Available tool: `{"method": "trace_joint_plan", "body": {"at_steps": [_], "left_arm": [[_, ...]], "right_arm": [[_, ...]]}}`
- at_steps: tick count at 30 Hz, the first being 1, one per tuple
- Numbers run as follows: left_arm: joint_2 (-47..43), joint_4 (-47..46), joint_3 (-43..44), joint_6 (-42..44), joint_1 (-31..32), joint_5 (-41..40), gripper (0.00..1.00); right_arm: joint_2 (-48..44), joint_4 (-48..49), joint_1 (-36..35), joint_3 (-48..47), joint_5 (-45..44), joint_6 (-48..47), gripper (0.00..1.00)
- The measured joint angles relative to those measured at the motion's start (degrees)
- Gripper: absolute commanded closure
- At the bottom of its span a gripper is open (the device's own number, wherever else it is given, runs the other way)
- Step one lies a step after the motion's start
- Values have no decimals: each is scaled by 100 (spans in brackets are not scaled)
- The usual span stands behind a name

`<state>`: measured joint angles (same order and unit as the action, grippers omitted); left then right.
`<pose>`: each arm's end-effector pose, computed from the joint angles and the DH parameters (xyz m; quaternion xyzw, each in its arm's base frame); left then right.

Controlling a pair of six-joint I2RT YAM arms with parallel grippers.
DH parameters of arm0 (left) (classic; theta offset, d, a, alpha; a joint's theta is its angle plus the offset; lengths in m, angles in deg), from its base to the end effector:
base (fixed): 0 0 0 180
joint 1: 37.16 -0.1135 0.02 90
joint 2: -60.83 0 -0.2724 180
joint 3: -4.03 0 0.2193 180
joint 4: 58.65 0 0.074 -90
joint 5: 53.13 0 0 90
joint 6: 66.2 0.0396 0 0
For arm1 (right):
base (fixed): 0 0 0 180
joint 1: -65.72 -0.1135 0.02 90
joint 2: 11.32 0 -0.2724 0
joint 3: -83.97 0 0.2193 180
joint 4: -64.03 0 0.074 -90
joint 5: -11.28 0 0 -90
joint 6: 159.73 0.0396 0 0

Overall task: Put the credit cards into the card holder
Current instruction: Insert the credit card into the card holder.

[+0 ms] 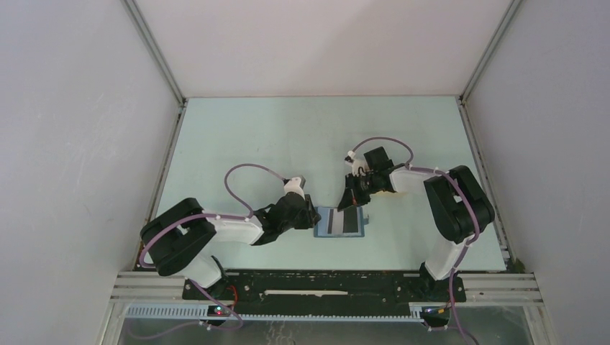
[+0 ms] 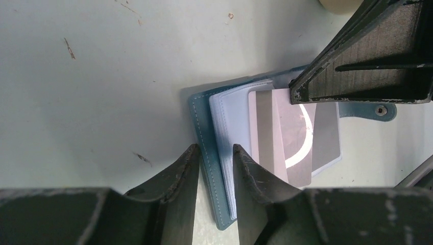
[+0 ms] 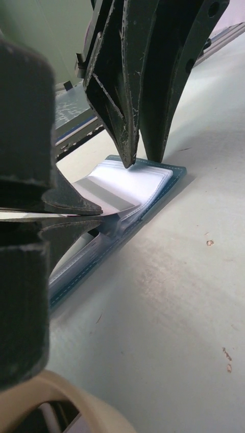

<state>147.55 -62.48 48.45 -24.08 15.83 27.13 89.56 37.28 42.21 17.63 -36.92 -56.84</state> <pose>0.1589 -0.1997 0.1675 0.0031 0.8981 -0.2852 0.3348 0.2662 0.1446 0.1659 -0.1718 0.8930 0.4007 0.1121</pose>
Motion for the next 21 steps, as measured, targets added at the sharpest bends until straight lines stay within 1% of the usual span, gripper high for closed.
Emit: {"method": "trace_joint_plan", "body": {"at_steps": [5, 10, 13, 16, 21], "left_arm": [[4, -42, 0, 42, 0, 50, 62], [-4, -125, -24, 133, 0, 164, 58], [-76, -164, -94, 157, 4, 273, 51], [-282, -37, -157, 208, 15, 295, 47], [-951, 372, -201, 343, 31, 221, 46]], "right_arm": [[155, -155, -39, -177, 81, -42, 84], [212, -306, -61, -282, 92, -162, 76], [212, -372, -61, -286, 92, -234, 72], [212, -400, -63, -291, 101, -262, 70], [221, -470, -63, -354, 116, -323, 69]]}}
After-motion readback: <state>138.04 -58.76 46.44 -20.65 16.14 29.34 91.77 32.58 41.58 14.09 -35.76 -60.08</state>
